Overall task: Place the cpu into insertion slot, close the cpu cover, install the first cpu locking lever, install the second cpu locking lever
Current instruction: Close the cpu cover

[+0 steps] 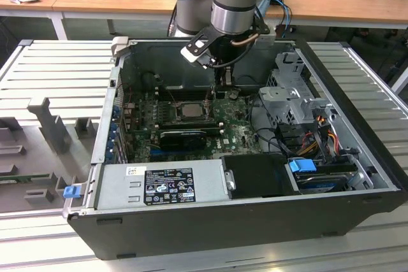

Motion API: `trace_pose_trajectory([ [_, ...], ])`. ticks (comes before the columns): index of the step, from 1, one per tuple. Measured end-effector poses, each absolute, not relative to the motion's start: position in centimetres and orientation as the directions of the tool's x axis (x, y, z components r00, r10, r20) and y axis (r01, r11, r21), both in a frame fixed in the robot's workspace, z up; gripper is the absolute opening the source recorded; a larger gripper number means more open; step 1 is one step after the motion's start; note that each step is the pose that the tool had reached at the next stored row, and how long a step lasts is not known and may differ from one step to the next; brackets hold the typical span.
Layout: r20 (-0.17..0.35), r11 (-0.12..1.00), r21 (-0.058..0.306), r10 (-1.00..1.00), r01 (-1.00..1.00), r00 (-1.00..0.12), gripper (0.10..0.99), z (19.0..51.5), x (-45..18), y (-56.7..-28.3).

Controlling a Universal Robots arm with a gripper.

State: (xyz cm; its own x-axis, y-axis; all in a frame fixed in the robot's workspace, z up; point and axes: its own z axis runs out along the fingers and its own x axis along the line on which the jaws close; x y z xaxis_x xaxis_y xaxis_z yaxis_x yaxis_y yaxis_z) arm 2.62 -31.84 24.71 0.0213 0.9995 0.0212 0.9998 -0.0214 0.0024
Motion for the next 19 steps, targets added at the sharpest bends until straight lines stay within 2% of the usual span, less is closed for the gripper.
trace_pose_trajectory([
  [12, 0.021, -0.021, 0.002, 1.0, 1.0, 0.021, 0.106, 24.7, 0.8, -31.8],
  [19, 0.021, -0.021, 0.002, 1.0, 1.0, 0.021, 0.106, 23.6, 0.3, -31.8],
])
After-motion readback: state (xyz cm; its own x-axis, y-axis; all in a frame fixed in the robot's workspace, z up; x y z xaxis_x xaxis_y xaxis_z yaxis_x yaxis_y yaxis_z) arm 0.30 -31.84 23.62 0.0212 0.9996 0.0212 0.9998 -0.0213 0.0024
